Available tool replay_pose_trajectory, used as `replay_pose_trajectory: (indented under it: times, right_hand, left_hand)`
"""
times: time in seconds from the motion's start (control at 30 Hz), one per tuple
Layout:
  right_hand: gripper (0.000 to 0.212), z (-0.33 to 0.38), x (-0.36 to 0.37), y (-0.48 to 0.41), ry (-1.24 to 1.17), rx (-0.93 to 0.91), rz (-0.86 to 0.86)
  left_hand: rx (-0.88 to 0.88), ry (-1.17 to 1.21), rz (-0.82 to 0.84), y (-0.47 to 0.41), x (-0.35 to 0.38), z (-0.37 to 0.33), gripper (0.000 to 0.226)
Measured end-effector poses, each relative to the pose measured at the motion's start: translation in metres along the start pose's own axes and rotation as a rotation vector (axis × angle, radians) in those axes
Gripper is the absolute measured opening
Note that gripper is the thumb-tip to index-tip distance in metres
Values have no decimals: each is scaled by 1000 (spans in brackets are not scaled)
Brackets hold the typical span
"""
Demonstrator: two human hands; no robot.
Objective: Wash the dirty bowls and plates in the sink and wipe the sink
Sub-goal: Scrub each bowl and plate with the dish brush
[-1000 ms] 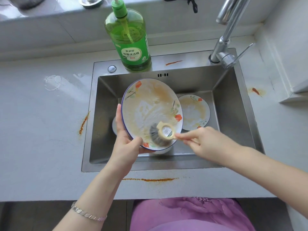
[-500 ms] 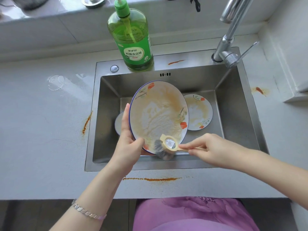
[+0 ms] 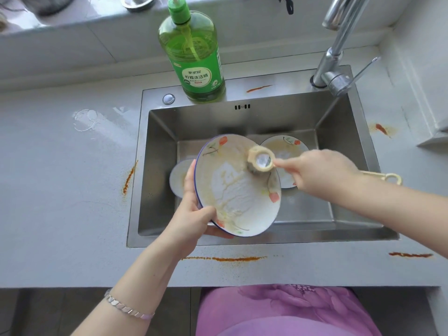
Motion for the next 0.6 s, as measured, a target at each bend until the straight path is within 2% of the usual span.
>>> replay_pose_trajectory:
  times: [0.13, 0.2, 0.27, 0.37, 0.47, 0.6]
  right_hand:
    - [46, 12, -20, -18, 87, -213, -343]
    - [53, 8, -12, -14, 74, -287, -390]
    - [53, -1, 1, -8, 68, -263, -304]
    - [45, -11, 14, -2, 145, -137, -26]
    - [44, -7, 12, 4, 82, -62, 41]
    - [36, 11, 23, 30, -332, -35, 250]
  left_hand:
    - [-87, 63, 80, 5, 11, 8, 101]
    - [-91, 98, 83, 5, 10, 9, 100]
    - [-71, 117, 65, 5, 3, 8, 100]
    - [-37, 62, 29, 2, -4, 6, 103]
    - [-17, 67, -7, -2, -4, 5, 103]
    - [64, 91, -94, -10, -7, 4, 103]
Point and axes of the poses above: each hand's wrist, its own y-axis away from the middle knuckle, its own x-axis out of the palm, z = x × y, the point moved 5 cm from there along -y, towards the middle knuckle, and after that the axes turned 3 degrees about x, right-handed, at the moved point
